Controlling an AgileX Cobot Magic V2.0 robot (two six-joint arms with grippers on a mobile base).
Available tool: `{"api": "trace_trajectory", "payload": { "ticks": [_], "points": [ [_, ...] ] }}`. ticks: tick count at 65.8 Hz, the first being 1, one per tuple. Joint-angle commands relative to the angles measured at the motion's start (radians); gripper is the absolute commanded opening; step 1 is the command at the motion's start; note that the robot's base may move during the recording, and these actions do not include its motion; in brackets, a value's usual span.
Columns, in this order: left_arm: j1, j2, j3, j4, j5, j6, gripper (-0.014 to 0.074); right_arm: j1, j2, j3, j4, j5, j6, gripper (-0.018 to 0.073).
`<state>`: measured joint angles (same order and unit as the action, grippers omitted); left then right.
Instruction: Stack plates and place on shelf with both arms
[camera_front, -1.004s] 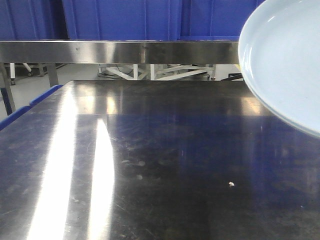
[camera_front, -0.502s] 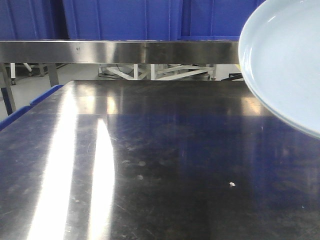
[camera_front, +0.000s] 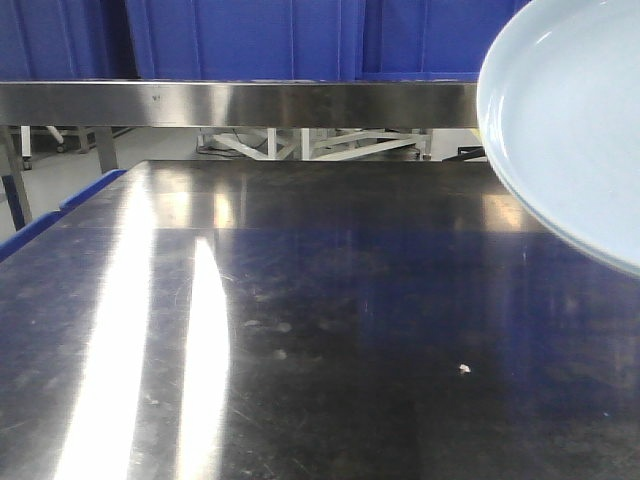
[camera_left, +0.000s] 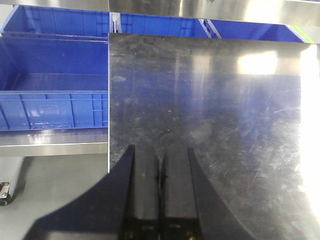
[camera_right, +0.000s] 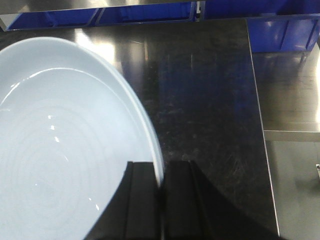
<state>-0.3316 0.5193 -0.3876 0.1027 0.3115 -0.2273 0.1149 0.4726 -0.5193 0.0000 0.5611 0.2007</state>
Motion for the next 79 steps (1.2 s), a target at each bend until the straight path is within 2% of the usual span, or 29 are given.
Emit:
{"api": "trace_trajectory", "payload": {
  "ticks": [1, 79],
  "points": [
    [0.005, 0.001, -0.03, -0.001, -0.089, -0.01, 0.0087, -0.008, -0.001, -0.03, 0.005, -0.107, -0.001, 0.0048],
    [0.005, 0.001, -0.03, -0.001, -0.089, -0.01, 0.0087, -0.008, 0.003, -0.03, 0.0, -0.103, -0.001, 0.0048]
  ]
}}
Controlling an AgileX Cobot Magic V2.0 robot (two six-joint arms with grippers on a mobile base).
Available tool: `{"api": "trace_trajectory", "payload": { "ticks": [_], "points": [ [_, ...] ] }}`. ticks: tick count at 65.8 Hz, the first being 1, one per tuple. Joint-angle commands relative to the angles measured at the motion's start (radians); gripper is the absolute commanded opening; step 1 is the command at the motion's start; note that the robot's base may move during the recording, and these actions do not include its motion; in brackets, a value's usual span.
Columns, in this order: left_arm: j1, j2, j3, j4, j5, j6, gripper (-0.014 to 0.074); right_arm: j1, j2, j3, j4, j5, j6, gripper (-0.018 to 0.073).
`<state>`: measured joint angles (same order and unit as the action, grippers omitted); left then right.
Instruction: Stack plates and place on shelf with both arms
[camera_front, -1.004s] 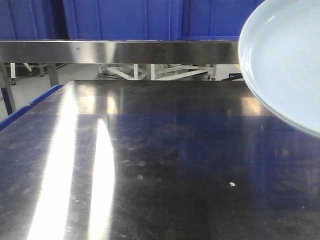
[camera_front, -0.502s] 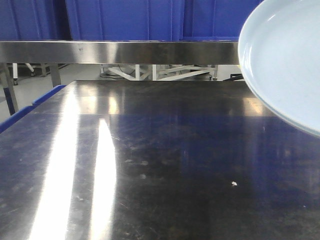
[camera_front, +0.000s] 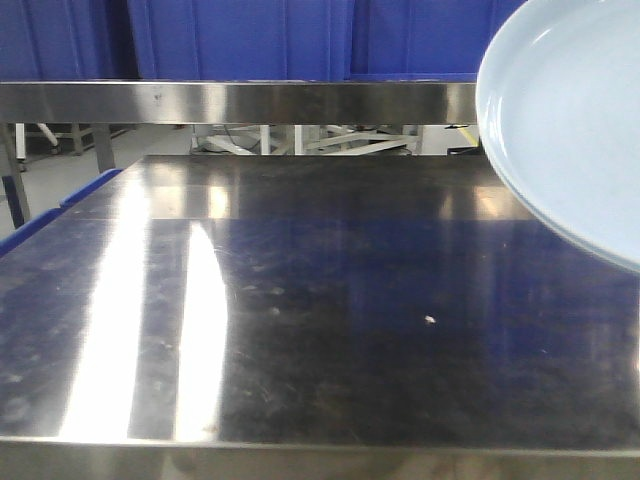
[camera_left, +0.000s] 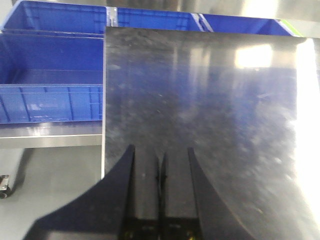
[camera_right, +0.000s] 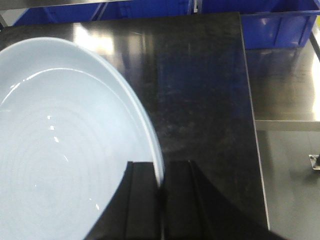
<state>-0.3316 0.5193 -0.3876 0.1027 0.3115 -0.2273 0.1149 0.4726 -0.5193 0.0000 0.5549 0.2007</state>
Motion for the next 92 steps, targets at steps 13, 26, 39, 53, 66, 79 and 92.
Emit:
{"api": "trace_trajectory", "payload": {
  "ticks": [13, 26, 39, 53, 66, 79, 92],
  "points": [
    [0.005, 0.001, -0.03, -0.001, -0.089, -0.01, 0.0087, -0.008, 0.003, -0.03, 0.0, -0.096, -0.001, 0.0048],
    [0.005, 0.001, -0.03, -0.001, -0.089, -0.01, 0.0087, -0.008, 0.003, -0.03, 0.0, -0.096, -0.001, 0.0048],
    [0.005, 0.001, -0.03, -0.001, -0.089, -0.01, 0.0087, -0.008, 0.003, -0.03, 0.0, -0.095, -0.001, 0.0048],
    [0.005, 0.001, -0.03, -0.001, -0.089, -0.01, 0.0087, -0.008, 0.003, -0.03, 0.0, -0.094, -0.001, 0.0048],
    [0.005, 0.001, -0.03, -0.001, -0.089, -0.01, 0.0087, -0.008, 0.003, -0.03, 0.0, -0.094, -0.001, 0.0048],
    [0.005, 0.001, -0.03, -0.001, -0.089, -0.01, 0.0087, -0.008, 0.003, -0.03, 0.0, -0.094, -0.001, 0.0048],
    [0.005, 0.001, -0.03, -0.001, -0.089, -0.01, 0.0087, -0.008, 0.003, -0.03, 0.0, -0.094, -0.001, 0.0048]
  ]
}}
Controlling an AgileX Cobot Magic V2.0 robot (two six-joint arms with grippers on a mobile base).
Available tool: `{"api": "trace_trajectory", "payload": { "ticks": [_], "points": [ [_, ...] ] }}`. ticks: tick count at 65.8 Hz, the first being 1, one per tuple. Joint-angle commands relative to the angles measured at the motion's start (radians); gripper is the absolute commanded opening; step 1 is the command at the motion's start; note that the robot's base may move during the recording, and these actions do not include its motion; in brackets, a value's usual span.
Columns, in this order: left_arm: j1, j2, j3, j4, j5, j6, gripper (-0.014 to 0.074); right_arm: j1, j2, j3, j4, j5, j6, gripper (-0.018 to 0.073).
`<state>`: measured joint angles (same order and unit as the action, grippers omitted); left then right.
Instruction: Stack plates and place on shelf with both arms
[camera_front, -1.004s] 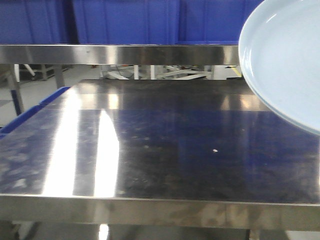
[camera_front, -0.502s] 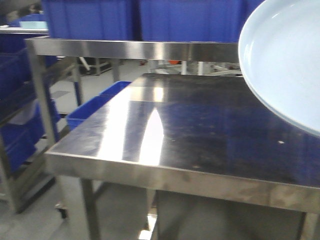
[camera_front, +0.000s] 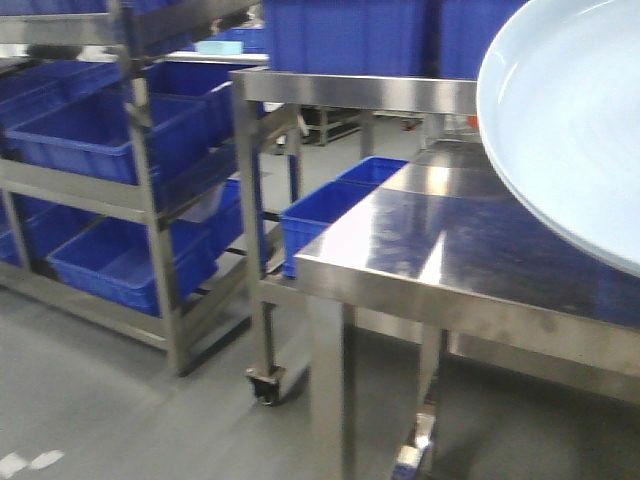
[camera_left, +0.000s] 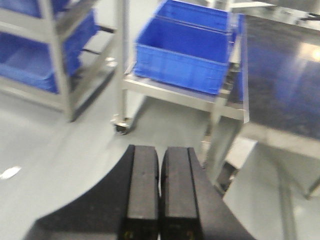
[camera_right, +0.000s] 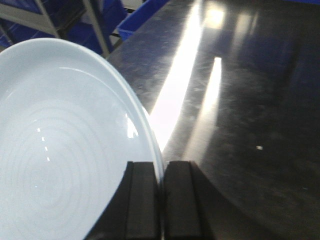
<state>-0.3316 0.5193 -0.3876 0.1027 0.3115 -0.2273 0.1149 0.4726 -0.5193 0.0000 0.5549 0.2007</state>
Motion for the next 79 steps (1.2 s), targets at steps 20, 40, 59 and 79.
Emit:
{"api": "trace_trajectory", "payload": {
  "ticks": [20, 40, 59, 79],
  "points": [
    [0.005, 0.001, -0.03, -0.001, -0.089, -0.01, 0.0087, -0.008, 0.003, -0.03, 0.0, -0.094, -0.001, 0.0048],
    [0.005, 0.001, -0.03, -0.001, -0.089, -0.01, 0.0087, -0.008, 0.003, -0.03, 0.0, -0.094, -0.001, 0.0048],
    [0.005, 0.001, -0.03, -0.001, -0.089, -0.01, 0.0087, -0.008, 0.003, -0.03, 0.0, -0.094, -0.001, 0.0048],
    [0.005, 0.001, -0.03, -0.001, -0.089, -0.01, 0.0087, -0.008, 0.003, -0.03, 0.0, -0.094, -0.001, 0.0048]
  ]
}}
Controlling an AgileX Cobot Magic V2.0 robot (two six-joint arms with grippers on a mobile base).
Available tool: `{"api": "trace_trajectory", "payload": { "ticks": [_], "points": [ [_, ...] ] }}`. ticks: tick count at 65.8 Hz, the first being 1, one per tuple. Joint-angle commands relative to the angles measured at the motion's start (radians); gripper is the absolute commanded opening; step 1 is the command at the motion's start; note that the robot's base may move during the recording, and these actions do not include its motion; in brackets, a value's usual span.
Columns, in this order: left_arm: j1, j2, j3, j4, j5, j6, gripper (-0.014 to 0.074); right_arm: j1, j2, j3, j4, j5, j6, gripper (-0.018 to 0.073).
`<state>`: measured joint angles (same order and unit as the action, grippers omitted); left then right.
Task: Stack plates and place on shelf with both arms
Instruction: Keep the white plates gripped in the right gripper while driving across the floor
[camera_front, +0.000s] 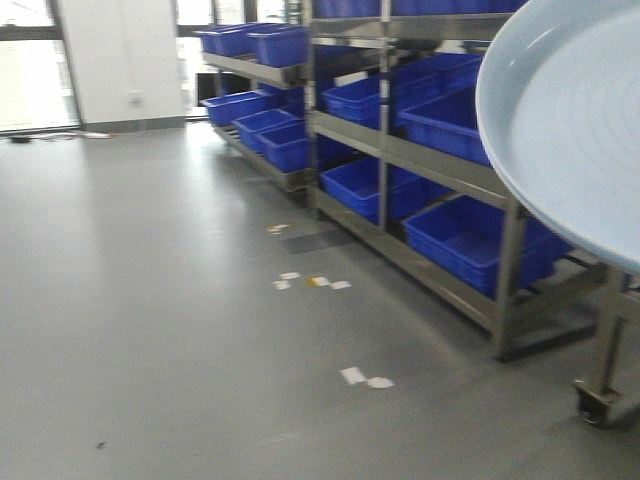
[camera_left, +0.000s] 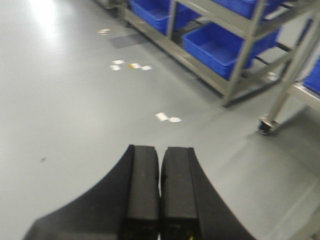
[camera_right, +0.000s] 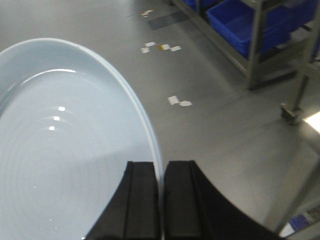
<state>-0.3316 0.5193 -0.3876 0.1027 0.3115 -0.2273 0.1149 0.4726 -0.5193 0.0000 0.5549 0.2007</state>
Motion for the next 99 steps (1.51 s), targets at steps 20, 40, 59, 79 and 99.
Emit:
{"api": "trace_trajectory", "payload": {
  "ticks": [20, 40, 59, 79, 99],
  "points": [
    [0.005, 0.001, -0.03, -0.001, -0.089, -0.01, 0.0087, -0.008, 0.003, -0.03, 0.0, -0.094, -0.001, 0.0048],
    [0.005, 0.001, -0.03, -0.001, -0.089, -0.01, 0.0087, -0.008, 0.003, -0.03, 0.0, -0.094, -0.001, 0.0048],
    [0.005, 0.001, -0.03, -0.001, -0.089, -0.01, 0.0087, -0.008, 0.003, -0.03, 0.0, -0.094, -0.001, 0.0048],
    [0.005, 0.006, -0.03, -0.001, -0.092, -0.01, 0.0087, -0.008, 0.0, -0.03, 0.0, -0.084, -0.001, 0.0048],
    [0.005, 0.006, -0.03, -0.001, -0.095, -0.01, 0.0087, -0.008, 0.0, -0.03, 0.0, -0.082, -0.001, 0.0048]
  ]
}}
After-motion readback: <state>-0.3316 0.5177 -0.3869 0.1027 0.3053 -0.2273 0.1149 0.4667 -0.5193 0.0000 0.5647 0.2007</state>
